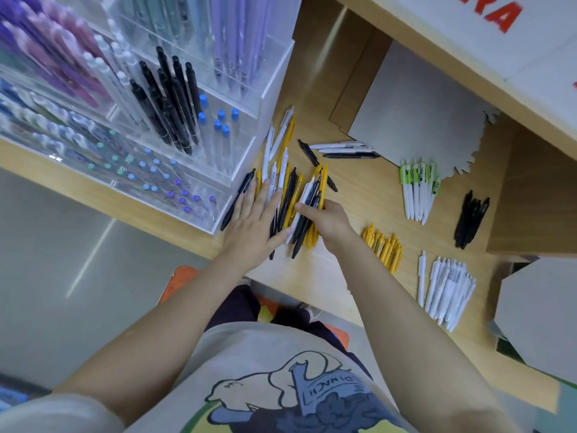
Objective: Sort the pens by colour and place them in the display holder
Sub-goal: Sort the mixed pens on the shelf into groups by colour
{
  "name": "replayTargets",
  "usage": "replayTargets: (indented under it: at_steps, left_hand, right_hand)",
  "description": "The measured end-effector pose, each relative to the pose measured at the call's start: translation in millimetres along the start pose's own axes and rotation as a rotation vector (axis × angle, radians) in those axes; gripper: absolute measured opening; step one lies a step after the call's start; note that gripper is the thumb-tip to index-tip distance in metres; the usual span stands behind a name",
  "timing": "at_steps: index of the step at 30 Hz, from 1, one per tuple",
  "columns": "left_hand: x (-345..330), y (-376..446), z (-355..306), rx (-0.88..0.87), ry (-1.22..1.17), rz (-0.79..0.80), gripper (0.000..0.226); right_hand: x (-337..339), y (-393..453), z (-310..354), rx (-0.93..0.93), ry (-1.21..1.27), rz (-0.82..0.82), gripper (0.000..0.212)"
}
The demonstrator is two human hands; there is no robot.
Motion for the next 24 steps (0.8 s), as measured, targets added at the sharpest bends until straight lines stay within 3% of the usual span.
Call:
replayTargets:
  at_steps: [6, 11, 15, 18, 24]
  left_hand:
    - [43.8, -5.6, -28.0, 0.025, -0.350, -0.053, 0.088]
    - [69.2, 6.5, -80.8, 0.151, -0.961, 0.423, 0.097]
    - [74.8, 14.8, -107.2, 0.173, -1.017, 0.542, 0.052]
    - [77.8, 14.1, -119.3, 0.198, -1.141, 0.597, 0.043]
    - [81.4, 8.9, -128.2, 0.226, -1.272, 0.685, 0.033]
  right_hand:
    - [24.4, -21.9, 7.5, 0.030, 0.095, 0.021, 0.028]
    - [41.1, -48.1, 19.1, 0.073, 0.187, 0.081, 0.028]
    - [54.4, -65.8, 24.6, 0.080, 0.140, 0.029, 0.021]
    - [67.7, -80.1, 25.4, 0.036, 0.232, 0.064, 0.034]
    - [89.9, -99.8, 14.5, 0.076, 0.351, 0.121, 0.029]
Point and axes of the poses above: each hand's wrist, its own y-axis towards the middle knuckle, its own x-axis out of the back of the hand, z = x × y, the point moved 3 cm from there along y, towards the middle knuckle, and after that the axes turned 5 degrees about y, right-handed, at the moved point
